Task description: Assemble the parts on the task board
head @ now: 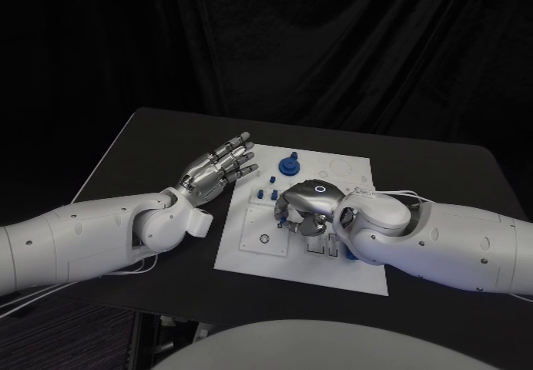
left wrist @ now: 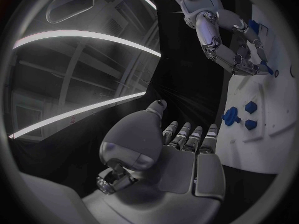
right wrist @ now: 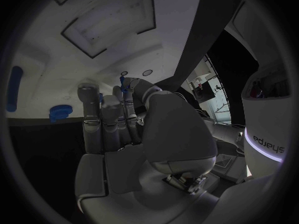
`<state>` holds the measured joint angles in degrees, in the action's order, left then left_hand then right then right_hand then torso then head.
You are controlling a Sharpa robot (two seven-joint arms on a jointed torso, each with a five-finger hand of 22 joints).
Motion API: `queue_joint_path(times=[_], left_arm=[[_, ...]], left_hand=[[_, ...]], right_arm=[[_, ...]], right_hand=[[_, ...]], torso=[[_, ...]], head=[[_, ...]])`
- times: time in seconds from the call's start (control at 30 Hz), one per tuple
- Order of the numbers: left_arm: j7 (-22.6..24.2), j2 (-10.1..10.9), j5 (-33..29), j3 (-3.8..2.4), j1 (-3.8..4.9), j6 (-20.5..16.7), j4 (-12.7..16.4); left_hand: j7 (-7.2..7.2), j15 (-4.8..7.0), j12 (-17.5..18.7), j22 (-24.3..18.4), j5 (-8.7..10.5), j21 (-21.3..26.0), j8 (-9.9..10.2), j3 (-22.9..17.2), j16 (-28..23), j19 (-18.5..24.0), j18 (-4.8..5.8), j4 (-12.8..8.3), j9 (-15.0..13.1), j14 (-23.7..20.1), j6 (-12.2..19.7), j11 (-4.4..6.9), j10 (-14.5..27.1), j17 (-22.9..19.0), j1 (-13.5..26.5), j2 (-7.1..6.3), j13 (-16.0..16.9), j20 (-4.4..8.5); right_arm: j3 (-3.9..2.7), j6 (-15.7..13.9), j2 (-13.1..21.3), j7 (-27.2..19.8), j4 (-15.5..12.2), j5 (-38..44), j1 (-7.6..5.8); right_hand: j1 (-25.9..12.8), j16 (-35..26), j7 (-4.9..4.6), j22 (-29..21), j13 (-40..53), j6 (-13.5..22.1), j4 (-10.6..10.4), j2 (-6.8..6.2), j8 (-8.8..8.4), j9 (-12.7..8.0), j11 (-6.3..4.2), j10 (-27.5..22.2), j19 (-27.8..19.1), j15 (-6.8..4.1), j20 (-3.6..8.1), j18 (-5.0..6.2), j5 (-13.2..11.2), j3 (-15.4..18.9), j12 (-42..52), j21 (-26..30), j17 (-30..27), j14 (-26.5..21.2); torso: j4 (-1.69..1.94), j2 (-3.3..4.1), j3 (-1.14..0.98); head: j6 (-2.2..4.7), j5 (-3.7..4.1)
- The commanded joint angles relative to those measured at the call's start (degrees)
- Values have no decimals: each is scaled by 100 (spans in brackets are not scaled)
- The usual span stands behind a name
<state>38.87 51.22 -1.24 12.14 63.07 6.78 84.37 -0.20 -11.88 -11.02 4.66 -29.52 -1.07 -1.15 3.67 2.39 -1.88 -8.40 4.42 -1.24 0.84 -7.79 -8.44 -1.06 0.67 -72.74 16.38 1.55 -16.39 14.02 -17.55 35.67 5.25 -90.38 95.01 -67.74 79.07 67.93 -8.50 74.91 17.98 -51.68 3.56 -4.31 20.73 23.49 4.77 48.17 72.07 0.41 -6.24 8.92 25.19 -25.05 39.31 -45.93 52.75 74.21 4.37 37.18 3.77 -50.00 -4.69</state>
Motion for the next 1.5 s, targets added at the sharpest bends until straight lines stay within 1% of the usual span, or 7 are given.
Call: queue_joint_path(times=[0.03, 1.07, 1.2, 1.33, 1.4, 1.47, 1.5], left_arm=[[411, -4, 37, -4, -15, 101, 5], [387, -24, 37, -5, -72, 126, -35], [381, -29, 37, -5, -81, 130, -38], [379, -33, 38, -5, -88, 130, -39], [380, -32, 38, -5, -91, 130, -37], [379, -31, 38, -5, -94, 129, -35], [379, -30, 38, -5, -95, 129, -35]], left_hand=[[33, -27, -10, 5, -22, -28, -12, -21, 11, -12, -42, -1, -2, 2, 20, -30, -7, 3, 40, 10, 7, -30], [48, -40, -3, 11, -20, -30, -10, -39, 12, -16, -34, -4, -1, 0, 28, -34, -3, 3, 45, 8, 6, -32], [55, -47, -1, 14, -20, -32, -10, -47, 13, -19, -31, -5, -1, -1, 26, -36, -1, 3, 48, 11, 6, -34], [60, -50, -4, 15, -20, -32, -12, -52, 15, -20, -30, -5, -3, -1, 18, -37, -1, 4, 49, 12, 6, -34], [72, -53, -3, 16, -20, -33, -13, -59, 14, -21, -27, -7, -3, -1, 16, -39, -1, 3, 50, 12, 6, -35], [87, -54, -10, 14, -22, -33, -15, -70, 13, -22, -23, -10, -6, -3, 5, -41, -1, 3, 52, 12, 7, -34], [87, -54, -10, 14, -22, -33, -15, -70, 13, -22, -23, -10, -6, -3, 5, -41, -1, 3, 52, 12, 7, -34]], right_arm=[[-4, 41, -13, 57, 12, 51, 25], [-4, 214, -95, 83, 66, 50, 102], [-3, 287, -112, 121, 91, 50, 116], [-3, 348, -127, 152, 111, 50, 137], [-3, 347, -137, 148, 122, 50, 148], [-3, 340, -148, 139, 131, 50, 160], [-3, 339, -151, 137, 134, 50, 163]], right_hand=[[-13, 10, 13, 429, 5, -14, -16, -51, -19, 0, -7, 36, 38, -16, 12, -66, -35, -3, 8, -3, -3, 25], [-15, -12, 8, 418, -7, 3, -14, -60, -53, -11, -3, 38, 28, -17, 16, -60, -36, -16, -19, 29, -40, 5], [-67, -45, -22, 389, -39, 92, -59, -74, -198, -71, 30, -13, -13, 17, -7, -54, -317, -25, -114, 120, -96, -44], [-202, -146, -93, 310, -73, 408, -176, -156, -491, -230, 123, -301, -148, 106, -73, -24, -757, 18, -261, 413, -254, -175], [-223, -159, -98, 295, -68, 455, -202, -173, -543, -264, 140, -364, -173, 118, -92, -17, -818, 34, -271, 468, -276, -203], [-358, -241, -107, 217, -44, 741, -332, -266, -766, -407, 231, -769, -305, 209, -163, 14, -949, 212, -323, 754, -421, -349], [-358, -241, -107, 217, -44, 741, -332, -266, -766, -407, 231, -769, -305, 209, -163, 14, -949, 212, -323, 754, -421, -349]], torso=[[4, -2, 2], [6, -1, 2], [8, -2, 2], [-2, -1, 1], [-5, -1, 2], [-5, 0, 3], [-6, 1, 3]], head=[[0, -15], [0, -18], [0, -5], [0, -20], [0, -23], [0, -22], [0, -22]])
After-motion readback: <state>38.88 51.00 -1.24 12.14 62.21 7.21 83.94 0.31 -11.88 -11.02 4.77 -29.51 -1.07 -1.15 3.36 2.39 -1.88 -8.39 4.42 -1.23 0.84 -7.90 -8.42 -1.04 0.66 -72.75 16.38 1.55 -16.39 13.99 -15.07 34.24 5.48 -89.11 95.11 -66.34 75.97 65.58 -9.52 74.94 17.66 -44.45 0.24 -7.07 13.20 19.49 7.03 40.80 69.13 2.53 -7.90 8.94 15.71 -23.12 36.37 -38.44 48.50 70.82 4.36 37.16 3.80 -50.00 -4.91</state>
